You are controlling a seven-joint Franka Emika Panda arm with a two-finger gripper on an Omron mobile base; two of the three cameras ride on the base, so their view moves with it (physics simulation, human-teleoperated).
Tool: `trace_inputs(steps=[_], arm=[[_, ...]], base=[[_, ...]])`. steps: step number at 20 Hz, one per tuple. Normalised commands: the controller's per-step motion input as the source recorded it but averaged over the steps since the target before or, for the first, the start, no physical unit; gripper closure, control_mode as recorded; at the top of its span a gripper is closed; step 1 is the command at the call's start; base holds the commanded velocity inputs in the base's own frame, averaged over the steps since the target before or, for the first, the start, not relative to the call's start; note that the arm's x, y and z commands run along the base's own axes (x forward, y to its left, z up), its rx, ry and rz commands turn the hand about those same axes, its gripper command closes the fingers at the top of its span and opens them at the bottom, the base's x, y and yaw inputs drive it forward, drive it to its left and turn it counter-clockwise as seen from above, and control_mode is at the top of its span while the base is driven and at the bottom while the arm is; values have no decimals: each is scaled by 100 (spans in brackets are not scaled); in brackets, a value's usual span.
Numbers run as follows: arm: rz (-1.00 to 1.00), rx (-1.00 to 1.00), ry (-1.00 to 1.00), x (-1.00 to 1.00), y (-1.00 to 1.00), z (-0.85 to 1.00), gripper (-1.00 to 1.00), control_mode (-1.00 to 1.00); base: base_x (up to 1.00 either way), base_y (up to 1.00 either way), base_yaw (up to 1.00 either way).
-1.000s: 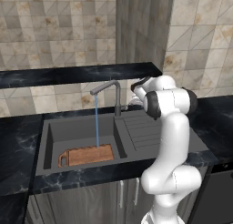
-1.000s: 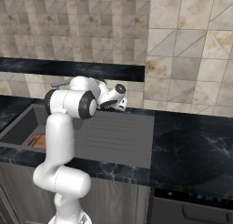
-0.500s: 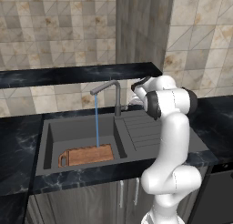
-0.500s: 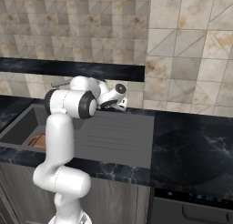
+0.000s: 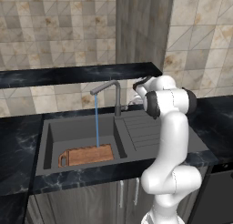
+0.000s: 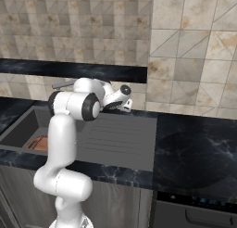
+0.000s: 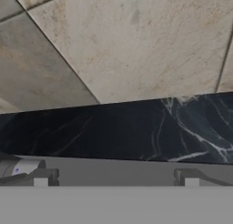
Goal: Turn on the sink faucet with hot water and rinse the cutting board for ten seconds, then turn off the faucet. Push the cutting board to reach the water if necessary.
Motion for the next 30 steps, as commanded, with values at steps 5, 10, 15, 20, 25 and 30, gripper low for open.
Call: trace_inputs(steps=[5,10,15,20,25,30], arm=[[0,0,0,1,0,0,-100,-100],[0,0,0,0,8,0,-100,-100],[0,0,0,0,19,0,-100,-100],[0,0,0,0,22,0,-100,-100],[0,0,0,0,22,0,-100,-100],[0,0,0,0,28,0,-100,-100]], base=[[0,0,0],[0,0,0],[0,0,0],[0,0,0],[0,0,0],[0,0,0]])
